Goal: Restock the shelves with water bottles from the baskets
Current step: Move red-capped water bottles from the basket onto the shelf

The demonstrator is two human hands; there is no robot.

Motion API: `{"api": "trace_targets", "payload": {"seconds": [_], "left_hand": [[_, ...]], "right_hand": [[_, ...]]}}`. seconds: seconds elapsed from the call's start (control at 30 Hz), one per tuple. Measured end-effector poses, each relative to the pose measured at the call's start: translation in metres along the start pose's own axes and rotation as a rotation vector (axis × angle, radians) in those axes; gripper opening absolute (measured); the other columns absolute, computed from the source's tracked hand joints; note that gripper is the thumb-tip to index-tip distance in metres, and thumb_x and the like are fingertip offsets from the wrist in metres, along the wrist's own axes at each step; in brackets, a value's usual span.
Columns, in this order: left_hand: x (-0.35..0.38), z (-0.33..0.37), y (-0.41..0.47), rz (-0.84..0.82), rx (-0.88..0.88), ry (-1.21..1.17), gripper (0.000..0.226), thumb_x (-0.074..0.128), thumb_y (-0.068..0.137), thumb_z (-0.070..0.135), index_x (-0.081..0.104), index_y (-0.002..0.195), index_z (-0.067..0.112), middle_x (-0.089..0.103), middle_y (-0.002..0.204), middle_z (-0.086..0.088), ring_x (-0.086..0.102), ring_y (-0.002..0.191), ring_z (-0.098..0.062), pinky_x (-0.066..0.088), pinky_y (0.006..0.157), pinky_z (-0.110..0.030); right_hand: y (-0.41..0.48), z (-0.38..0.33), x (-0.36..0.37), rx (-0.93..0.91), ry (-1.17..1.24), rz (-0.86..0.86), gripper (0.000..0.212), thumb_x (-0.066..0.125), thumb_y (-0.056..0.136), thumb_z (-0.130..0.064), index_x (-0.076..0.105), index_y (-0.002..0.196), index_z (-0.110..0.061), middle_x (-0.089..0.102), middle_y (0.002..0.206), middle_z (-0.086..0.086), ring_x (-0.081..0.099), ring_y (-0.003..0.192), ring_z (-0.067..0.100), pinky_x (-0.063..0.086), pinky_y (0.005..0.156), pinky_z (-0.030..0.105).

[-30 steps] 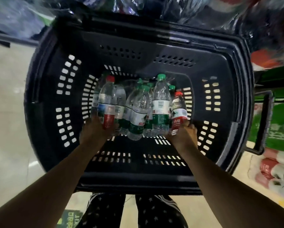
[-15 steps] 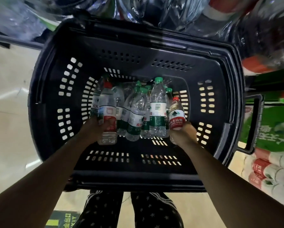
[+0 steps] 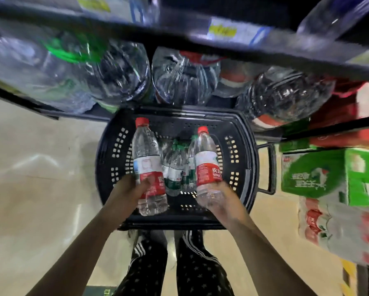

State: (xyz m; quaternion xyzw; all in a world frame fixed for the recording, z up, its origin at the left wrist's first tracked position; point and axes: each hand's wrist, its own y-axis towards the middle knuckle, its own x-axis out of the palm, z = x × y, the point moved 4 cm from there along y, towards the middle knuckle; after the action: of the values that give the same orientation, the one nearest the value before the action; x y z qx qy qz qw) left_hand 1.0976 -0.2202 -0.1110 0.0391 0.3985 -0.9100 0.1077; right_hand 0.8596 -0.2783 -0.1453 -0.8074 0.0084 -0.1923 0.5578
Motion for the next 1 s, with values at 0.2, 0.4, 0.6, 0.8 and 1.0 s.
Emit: {"api": "trace_targets", "payload": {"seconds": [0.2, 0.4, 0.6, 0.8, 1.0], "left_hand": [[-0.027, 0.084, -0.093, 0.048, 0.139, -0.034, 0.022, 0.065, 0.087, 0.046, 0.064, 0.101, 0.029, 0.074, 0.089, 0.018, 0.07, 0.08, -0.003, 0.051, 0.073, -0.025], [-0.053, 0.143, -0.176, 0.071, 0.225, -0.074, 0.037, 0.067, 0.076, 0.042, 0.063, 0.103, 0.017, 0.075, 0.088, 0.005, 0.071, 0.078, -0.006, 0.051, 0.063, -0.015], [-0.072, 0.181, -0.241, 0.106, 0.287, -0.059, 0.019, 0.065, 0.086, 0.021, 0.062, 0.103, 0.014, 0.074, 0.084, 0.004, 0.071, 0.076, -0.005, 0.05, 0.059, -0.011], [-0.085, 0.222, -0.281, 0.11, 0.369, -0.14, 0.021, 0.074, 0.082, 0.018, 0.064, 0.098, 0.009, 0.076, 0.086, -0.003, 0.072, 0.069, -0.011, 0.052, 0.056, -0.016], [-0.091, 0.299, -0.305, 0.064, 0.516, -0.159, 0.069, 0.08, 0.05, 0.06, 0.066, 0.1, 0.015, 0.076, 0.084, 0.0, 0.072, 0.073, -0.013, 0.052, 0.058, -0.017]], "right_hand": [[-0.112, -0.041, 0.063, -0.175, -0.033, -0.196, 0.093, 0.096, 0.036, -0.043, 0.056, 0.113, -0.01, 0.068, 0.099, 0.013, 0.067, 0.083, 0.025, 0.057, 0.067, 0.034], [-0.214, -0.059, 0.101, -0.253, -0.043, -0.234, 0.077, 0.057, 0.078, -0.058, 0.048, 0.136, -0.007, 0.064, 0.117, 0.018, 0.067, 0.097, 0.024, 0.056, 0.073, 0.034], [-0.303, -0.062, 0.127, -0.293, -0.113, -0.321, 0.087, 0.088, 0.057, -0.048, 0.052, 0.124, -0.006, 0.068, 0.11, 0.015, 0.068, 0.094, 0.025, 0.057, 0.072, 0.038], [-0.369, -0.082, 0.146, -0.328, -0.177, -0.513, 0.081, 0.098, 0.033, -0.024, 0.072, 0.108, -0.007, 0.07, 0.102, 0.023, 0.071, 0.085, 0.032, 0.058, 0.067, 0.038], [-0.406, -0.143, 0.171, -0.465, -0.28, -0.532, 0.095, 0.098, 0.035, -0.02, 0.061, 0.121, -0.007, 0.068, 0.11, 0.023, 0.069, 0.093, 0.033, 0.057, 0.072, 0.036]]}}
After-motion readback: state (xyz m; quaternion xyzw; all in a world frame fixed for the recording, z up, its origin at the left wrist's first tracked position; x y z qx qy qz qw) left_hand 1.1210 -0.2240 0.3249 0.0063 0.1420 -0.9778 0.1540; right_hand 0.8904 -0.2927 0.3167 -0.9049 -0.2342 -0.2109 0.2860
